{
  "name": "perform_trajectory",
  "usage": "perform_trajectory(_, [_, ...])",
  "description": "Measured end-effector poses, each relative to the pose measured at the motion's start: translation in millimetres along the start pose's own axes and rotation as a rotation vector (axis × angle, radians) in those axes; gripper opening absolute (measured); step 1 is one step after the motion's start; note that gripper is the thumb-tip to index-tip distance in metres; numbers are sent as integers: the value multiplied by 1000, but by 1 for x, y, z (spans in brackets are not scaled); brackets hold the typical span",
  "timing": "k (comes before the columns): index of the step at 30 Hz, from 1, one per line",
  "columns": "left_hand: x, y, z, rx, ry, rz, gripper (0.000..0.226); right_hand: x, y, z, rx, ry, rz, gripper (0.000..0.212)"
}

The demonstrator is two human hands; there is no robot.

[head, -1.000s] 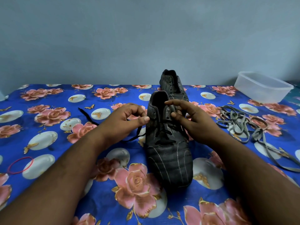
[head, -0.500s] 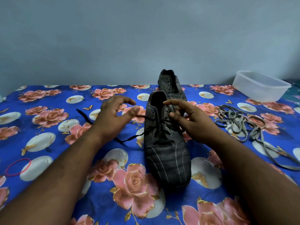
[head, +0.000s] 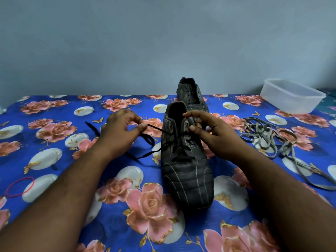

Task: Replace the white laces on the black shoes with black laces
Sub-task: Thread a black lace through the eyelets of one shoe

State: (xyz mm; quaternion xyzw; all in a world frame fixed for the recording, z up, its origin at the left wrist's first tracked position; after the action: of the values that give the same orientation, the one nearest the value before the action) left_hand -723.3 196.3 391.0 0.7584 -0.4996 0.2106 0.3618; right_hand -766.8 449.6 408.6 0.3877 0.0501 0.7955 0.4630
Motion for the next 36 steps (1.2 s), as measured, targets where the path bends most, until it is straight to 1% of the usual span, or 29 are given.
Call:
perform_trajectory(3, [18,4,29,221,22,-131,20,0,0,1,2,-1,5,32])
perform_trajectory(5, [21,3,36,286,63,-163,19,0,-1,2,1,4,4,33])
perform_trajectory(6, [21,3,35,283,88,-169,19,0,0,2,1,6,3,33])
perform_trajectory(7, [19,2,31,258,97,-169,22,0,-1,3,0,7,3,33])
perform_trajectory(8, [16,3,25,213,76,-163,30,0,-1,3,0,6,4,33])
perform_trajectory(10, [9,2,7,69,-20,-120,46,1,-1,4,8,4,3,33])
perform_trajectory(11, [3,1,-7,-25,-70,-66,49,0,-1,5,10,3,3,33])
perform_trajectory(13, [-13,-7,-32,-200,-135,64,47,0,-1,3,5,-6,8,33])
perform_trajectory(14, [-19,-12,-43,-250,-140,108,42,0,-1,3,3,-11,11,33])
perform_trajectory(16, [-27,-18,-56,-295,-131,141,28,-1,-1,4,15,-24,14,33])
perform_trajectory(19, [-29,-21,-59,-303,-119,147,17,3,-2,13,58,-47,-27,32])
perform_trajectory(20, [-29,-21,-59,-298,-127,156,16,4,-2,16,77,-47,-43,27])
perform_trajectory(22, [-27,-21,-59,-288,-148,176,14,6,-2,24,114,-33,-52,8])
perform_trajectory(23, [-27,-22,-58,-275,-165,192,14,6,-2,26,138,-36,-37,6])
perform_trajectory(25, [-29,-22,-55,-242,-203,235,17,3,-4,28,185,-91,15,20])
perform_trajectory(26, [-30,-22,-54,-232,-212,250,18,0,-4,27,192,-109,44,22])
perform_trajectory(29, [-32,-21,-52,-207,-266,284,14,-6,-3,22,166,-86,90,13])
perform_trajectory(32, [-32,-23,-53,-152,-415,317,9,-6,-4,18,145,-59,95,8])
perform_trajectory(36, [-28,-23,-52,-110,-455,285,11,-7,-4,17,139,-55,103,6])
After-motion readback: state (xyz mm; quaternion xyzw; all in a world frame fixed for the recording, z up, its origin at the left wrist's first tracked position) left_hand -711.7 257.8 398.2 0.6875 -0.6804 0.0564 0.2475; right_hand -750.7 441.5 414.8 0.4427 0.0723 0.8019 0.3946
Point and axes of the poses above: each hand's wrist, its own y-axis towards the middle knuckle, its own x-axis out of the back of the hand, z = x × y, the point moved 9 cm from there along y, towards the middle knuckle, and after that the axes turned 3 degrees about x, right-handed, at the moved point
